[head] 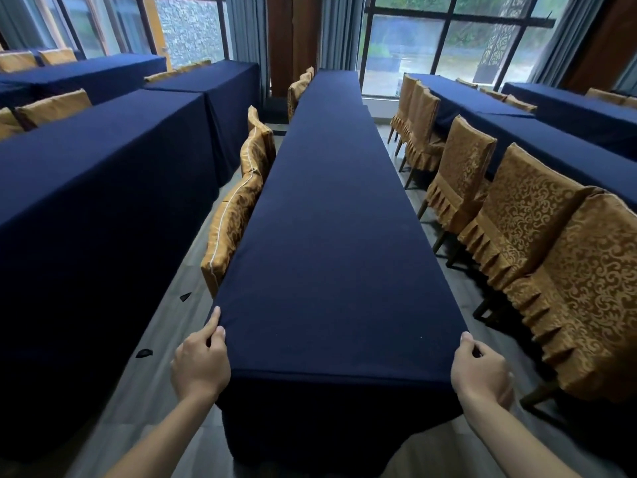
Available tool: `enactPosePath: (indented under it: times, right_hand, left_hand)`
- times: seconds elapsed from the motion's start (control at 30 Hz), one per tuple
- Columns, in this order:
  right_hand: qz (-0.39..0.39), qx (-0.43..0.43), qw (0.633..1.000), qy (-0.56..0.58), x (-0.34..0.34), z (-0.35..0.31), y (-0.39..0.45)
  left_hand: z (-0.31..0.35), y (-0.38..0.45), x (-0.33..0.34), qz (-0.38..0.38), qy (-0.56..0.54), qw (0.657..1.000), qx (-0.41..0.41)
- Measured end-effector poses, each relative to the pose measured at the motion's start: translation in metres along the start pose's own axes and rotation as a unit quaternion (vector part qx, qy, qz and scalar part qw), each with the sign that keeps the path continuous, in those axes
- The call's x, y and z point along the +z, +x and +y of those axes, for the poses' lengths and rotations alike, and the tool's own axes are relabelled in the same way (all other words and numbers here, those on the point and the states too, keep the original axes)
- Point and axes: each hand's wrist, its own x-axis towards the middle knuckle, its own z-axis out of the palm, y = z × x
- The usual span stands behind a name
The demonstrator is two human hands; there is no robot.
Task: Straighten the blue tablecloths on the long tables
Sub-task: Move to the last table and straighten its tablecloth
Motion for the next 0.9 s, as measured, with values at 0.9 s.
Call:
enactPosePath:
  times: [0.9]
  right_hand:
    - [-0.109,-0.338,0.876,-0.325,-0.049,-0.026,-0.045]
  left_hand:
    - [0.026,-0.018,-0.038,-0.135,0.309,0.906,0.255]
